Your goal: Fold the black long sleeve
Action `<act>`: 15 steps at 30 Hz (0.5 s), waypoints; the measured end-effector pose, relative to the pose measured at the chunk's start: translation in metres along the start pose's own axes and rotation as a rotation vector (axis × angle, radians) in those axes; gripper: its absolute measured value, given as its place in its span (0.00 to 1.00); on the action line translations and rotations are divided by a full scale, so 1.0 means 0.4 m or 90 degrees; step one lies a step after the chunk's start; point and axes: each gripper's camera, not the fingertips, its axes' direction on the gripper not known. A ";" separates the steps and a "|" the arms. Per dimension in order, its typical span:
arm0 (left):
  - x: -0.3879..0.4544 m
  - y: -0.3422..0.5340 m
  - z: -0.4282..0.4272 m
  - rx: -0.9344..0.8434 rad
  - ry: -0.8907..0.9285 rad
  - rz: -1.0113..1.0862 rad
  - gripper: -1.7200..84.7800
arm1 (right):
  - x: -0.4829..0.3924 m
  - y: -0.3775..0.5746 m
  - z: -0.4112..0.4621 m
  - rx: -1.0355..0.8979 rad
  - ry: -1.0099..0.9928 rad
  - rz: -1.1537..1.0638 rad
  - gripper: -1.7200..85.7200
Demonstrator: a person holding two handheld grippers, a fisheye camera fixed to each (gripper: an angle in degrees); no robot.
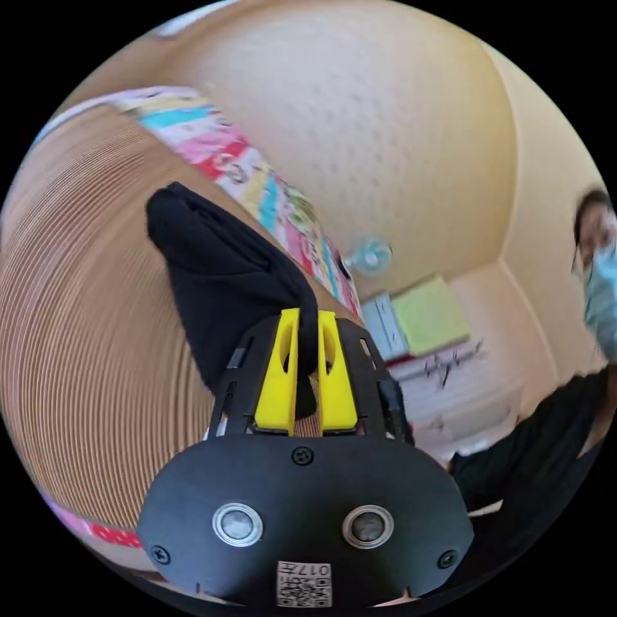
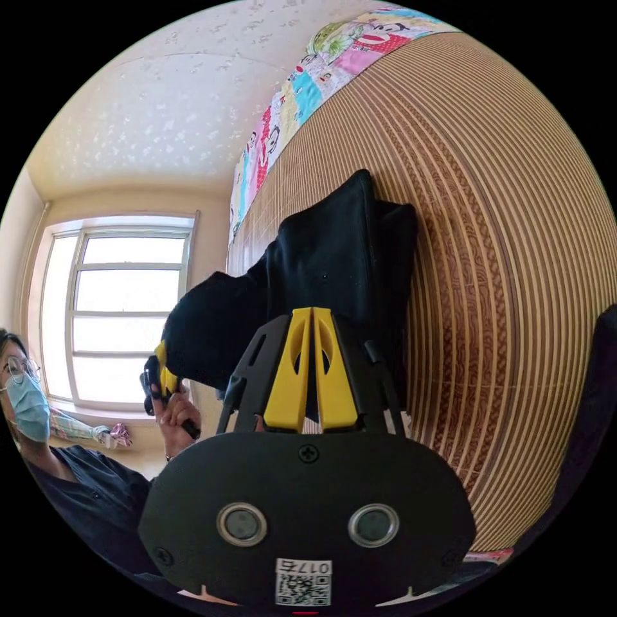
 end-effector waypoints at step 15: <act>0.057 0.213 0.328 -0.161 -0.057 -0.053 0.18 | 0.197 0.086 -0.313 0.168 -0.025 0.039 0.13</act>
